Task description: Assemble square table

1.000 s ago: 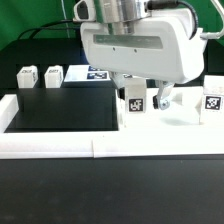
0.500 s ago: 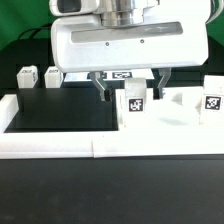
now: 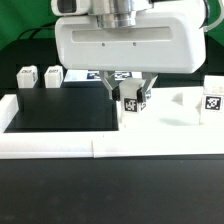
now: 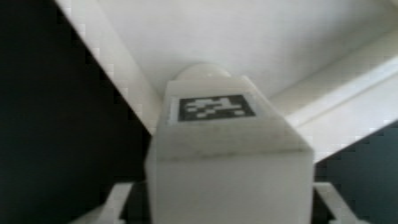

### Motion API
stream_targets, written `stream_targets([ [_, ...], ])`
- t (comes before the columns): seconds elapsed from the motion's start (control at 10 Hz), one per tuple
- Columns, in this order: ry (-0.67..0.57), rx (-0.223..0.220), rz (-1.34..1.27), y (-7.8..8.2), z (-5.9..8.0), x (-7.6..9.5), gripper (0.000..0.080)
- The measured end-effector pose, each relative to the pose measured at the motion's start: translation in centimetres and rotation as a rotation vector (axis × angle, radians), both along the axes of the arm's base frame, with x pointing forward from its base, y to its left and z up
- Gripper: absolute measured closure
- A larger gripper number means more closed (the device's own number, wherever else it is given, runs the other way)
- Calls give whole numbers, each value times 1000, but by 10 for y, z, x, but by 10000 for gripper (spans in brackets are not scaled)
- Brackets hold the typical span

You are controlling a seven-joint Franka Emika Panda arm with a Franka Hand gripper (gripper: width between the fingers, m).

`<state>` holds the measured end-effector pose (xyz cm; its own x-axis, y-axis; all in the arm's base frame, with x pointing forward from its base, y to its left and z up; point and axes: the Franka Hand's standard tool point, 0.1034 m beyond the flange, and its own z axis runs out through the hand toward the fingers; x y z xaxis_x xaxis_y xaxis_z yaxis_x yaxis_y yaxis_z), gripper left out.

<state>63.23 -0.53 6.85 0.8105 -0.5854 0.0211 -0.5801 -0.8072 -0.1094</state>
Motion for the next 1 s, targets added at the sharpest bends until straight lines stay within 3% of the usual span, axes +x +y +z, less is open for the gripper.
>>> stream_targets([
  [0.2, 53, 32, -318, -1, -1, -3, 510],
  [0.5, 149, 134, -852, -4, -2, -6, 509],
  [0.6, 167, 155, -953, -5, -2, -7, 509],
  [0.8, 171, 154, -977, -5, -2, -7, 509],
  [0.9, 164, 142, -902, -4, -2, -8, 419],
  [1.0, 149, 115, -771, -1, 0, -8, 281],
])
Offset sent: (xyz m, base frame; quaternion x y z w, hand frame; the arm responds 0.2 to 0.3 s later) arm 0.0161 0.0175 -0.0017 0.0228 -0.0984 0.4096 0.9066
